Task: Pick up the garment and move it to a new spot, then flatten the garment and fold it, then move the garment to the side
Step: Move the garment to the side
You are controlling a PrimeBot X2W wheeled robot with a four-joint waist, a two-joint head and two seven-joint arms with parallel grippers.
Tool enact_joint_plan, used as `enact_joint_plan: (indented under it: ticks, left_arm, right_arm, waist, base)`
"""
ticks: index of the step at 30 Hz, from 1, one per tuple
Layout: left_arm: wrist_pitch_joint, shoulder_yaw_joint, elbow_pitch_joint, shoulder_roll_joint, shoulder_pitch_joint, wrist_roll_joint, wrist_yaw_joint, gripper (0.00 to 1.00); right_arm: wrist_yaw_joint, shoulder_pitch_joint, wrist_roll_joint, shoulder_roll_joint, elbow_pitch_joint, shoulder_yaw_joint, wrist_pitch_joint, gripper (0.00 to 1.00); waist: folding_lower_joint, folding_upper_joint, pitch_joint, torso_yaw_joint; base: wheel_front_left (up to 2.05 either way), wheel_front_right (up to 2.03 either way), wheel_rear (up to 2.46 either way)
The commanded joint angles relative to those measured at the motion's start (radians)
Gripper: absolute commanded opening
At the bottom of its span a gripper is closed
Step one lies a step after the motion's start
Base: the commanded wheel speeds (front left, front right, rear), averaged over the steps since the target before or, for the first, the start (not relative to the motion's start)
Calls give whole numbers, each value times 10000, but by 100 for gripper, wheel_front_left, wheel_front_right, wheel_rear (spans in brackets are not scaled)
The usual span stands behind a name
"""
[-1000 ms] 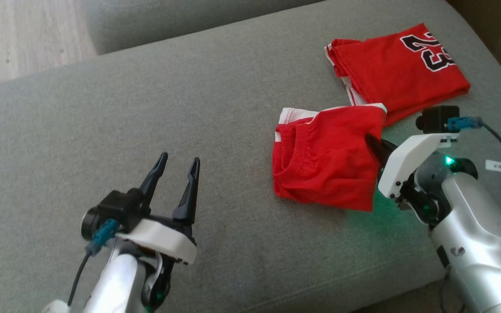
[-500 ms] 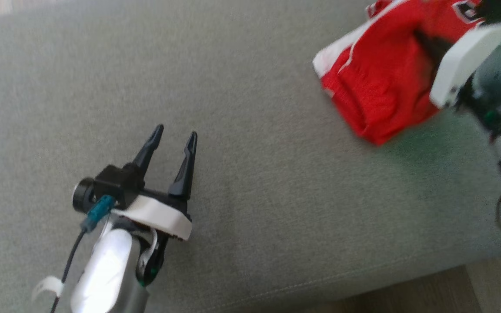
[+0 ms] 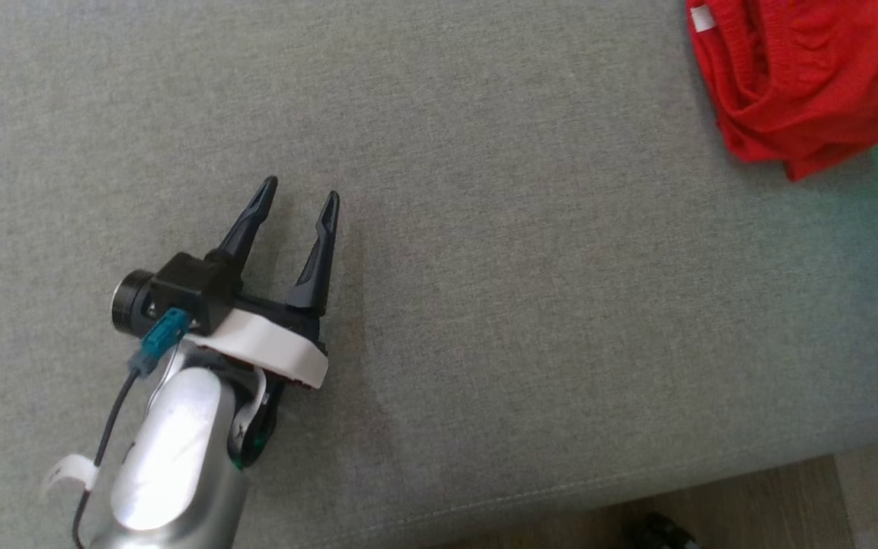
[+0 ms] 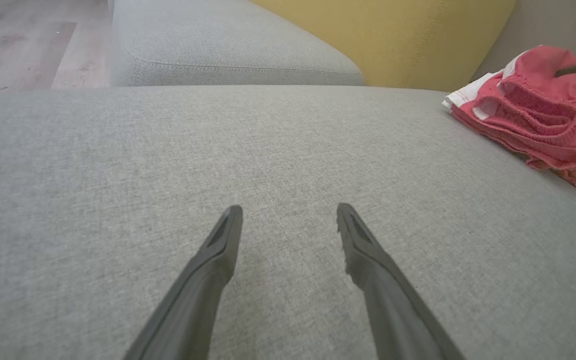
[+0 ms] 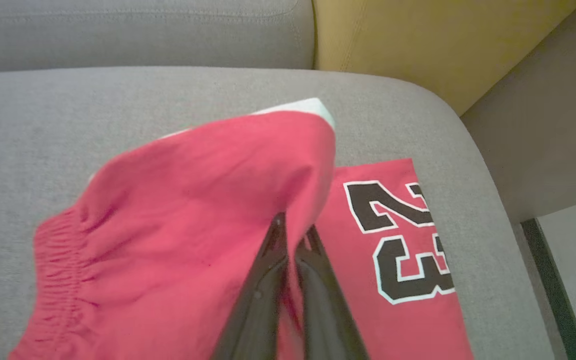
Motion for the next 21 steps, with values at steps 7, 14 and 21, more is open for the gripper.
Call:
enact_joint_plan:
  ticks: [7, 14, 21]
  left_arm:
    - [-59, 217, -233, 89, -410, 32, -32, 100]
    - [-59, 451, -292, 12, -260, -115, 40, 100]
    - [-59, 1196, -576, 5, 288, -286, 252, 100]
  right_arm:
    - [-7, -426, -1146, -271, 1023, 234, -987, 100]
    - [-7, -625, -2570, -23, 1796, -91, -2846, 100]
    - [-7, 149, -3274, 933, 1438, -809, -5193, 100]
  waist:
    - [-1, 0, -91, 178]
    - [-1, 0, -746, 247]
    - [-1, 0, -2327, 350]
  base:
    - [0, 0, 0]
    - [0, 0, 0]
    - [0, 0, 0]
